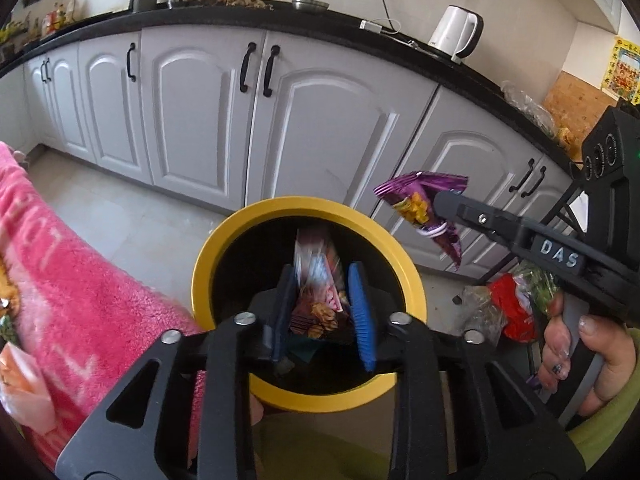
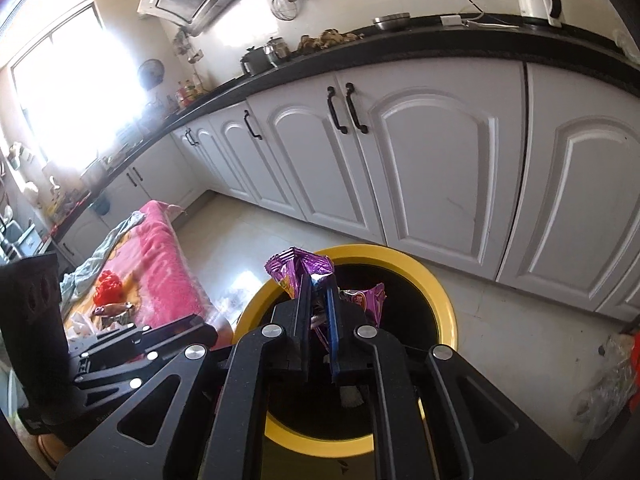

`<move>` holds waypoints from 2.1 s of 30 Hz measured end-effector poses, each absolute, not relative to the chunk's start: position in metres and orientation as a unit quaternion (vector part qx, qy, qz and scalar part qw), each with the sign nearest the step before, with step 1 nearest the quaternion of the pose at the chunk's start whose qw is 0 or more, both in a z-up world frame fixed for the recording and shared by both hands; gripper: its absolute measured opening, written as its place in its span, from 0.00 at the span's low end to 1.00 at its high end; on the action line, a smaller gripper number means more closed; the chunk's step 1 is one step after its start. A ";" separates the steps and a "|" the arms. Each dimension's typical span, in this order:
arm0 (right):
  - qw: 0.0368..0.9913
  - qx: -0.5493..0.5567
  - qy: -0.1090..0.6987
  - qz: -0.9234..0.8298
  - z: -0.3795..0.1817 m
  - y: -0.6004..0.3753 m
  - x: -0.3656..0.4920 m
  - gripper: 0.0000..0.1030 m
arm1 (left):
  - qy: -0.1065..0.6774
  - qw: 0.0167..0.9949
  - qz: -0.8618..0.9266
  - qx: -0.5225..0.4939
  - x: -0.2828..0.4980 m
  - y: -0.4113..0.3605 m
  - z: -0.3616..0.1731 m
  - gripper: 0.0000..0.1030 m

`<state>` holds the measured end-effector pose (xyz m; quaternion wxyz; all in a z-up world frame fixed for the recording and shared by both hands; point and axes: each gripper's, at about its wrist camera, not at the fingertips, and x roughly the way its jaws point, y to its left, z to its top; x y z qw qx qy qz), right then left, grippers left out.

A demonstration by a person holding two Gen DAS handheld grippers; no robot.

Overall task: Collect trash
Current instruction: 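Open the left tool over the bin to drop the chocolate bar while the right tool drops the purple wrapper, then move both tools back over the table toward the scrubber and white bag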

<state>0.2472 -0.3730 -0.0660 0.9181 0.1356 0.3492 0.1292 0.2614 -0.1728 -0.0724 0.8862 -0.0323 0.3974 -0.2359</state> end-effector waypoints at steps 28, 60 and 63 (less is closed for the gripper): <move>0.932 0.098 0.325 0.128 -0.047 -0.344 0.230 0.51 | 0.341 0.924 -0.142 -0.093 0.226 -0.077 -0.033 0.89; 0.874 -0.014 0.461 0.152 -0.154 -0.250 0.242 0.80 | 0.326 0.935 -0.001 -0.139 0.163 0.081 -0.038 0.89; 0.880 -0.014 0.442 0.171 -0.134 -0.236 0.239 0.80 | 0.325 0.934 0.022 -0.145 0.157 0.103 -0.042 0.89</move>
